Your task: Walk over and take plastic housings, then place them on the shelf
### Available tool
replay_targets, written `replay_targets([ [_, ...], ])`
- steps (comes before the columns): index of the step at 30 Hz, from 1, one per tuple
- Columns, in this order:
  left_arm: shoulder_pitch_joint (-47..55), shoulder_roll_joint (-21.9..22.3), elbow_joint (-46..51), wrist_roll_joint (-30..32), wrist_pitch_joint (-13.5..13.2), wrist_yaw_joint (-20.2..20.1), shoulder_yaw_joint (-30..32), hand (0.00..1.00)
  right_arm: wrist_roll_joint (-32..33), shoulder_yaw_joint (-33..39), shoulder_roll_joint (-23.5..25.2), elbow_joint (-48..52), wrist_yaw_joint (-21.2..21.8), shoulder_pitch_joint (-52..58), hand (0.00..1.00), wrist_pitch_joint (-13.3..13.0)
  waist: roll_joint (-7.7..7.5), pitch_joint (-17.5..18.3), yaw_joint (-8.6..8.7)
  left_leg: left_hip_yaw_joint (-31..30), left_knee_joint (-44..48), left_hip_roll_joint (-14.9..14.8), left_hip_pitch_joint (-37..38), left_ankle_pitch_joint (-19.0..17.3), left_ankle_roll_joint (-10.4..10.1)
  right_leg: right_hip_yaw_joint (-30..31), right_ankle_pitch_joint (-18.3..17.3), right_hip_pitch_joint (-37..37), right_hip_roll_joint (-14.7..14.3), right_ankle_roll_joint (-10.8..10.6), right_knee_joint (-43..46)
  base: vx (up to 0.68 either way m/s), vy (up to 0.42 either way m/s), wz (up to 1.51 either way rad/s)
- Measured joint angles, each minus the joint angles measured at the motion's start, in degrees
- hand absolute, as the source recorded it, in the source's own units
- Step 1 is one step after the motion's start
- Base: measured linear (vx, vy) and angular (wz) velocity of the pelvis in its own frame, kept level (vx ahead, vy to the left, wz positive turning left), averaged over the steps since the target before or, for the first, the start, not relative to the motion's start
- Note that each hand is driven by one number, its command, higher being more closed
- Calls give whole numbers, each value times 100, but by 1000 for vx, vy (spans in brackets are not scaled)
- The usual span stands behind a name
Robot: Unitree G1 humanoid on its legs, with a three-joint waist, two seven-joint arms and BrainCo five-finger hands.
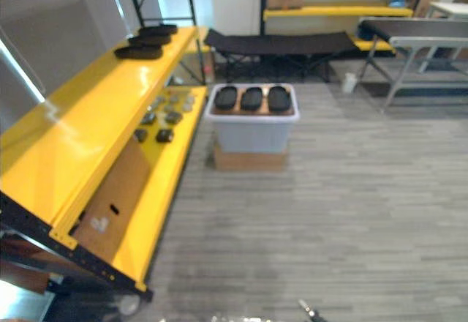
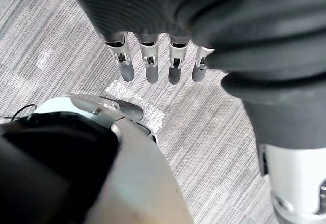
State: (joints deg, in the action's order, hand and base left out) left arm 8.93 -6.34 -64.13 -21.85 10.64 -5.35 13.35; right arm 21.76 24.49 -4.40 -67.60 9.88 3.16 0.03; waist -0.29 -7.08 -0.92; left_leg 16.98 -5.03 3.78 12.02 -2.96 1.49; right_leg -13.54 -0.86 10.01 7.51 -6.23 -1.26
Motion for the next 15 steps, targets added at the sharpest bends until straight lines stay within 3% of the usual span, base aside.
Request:
replay_targets([
  [5, 11, -3, 14, 66, -146, -27, -42, 0, -10, -151, -9, 188, 22, 122, 0, -259, -50, 11, 6, -60, -3, 63, -237, -46, 69, -53, -21, -173, 60, -32, -31, -16, 53, 6],
  [10, -245, -154, 74, 211, -298, 0, -293, 0, -32, -261, -2, 201, 29, -39, 0, -280, -111, -104, 9, -46, 168, 99, -761, -48, 125, -54, 132, -624, 117, -81, 2, 125, 27, 1],
  [15, -707, -194, 279, 206, -478, 36, -430, 0, -213, -502, -18, 457, 70, -275, 0, -256, -182, -491, -6, -60, 1002, -45, -1044, -520, 160, -38, 139, -609, 116, -74, 187, 100, -4, 3],
])
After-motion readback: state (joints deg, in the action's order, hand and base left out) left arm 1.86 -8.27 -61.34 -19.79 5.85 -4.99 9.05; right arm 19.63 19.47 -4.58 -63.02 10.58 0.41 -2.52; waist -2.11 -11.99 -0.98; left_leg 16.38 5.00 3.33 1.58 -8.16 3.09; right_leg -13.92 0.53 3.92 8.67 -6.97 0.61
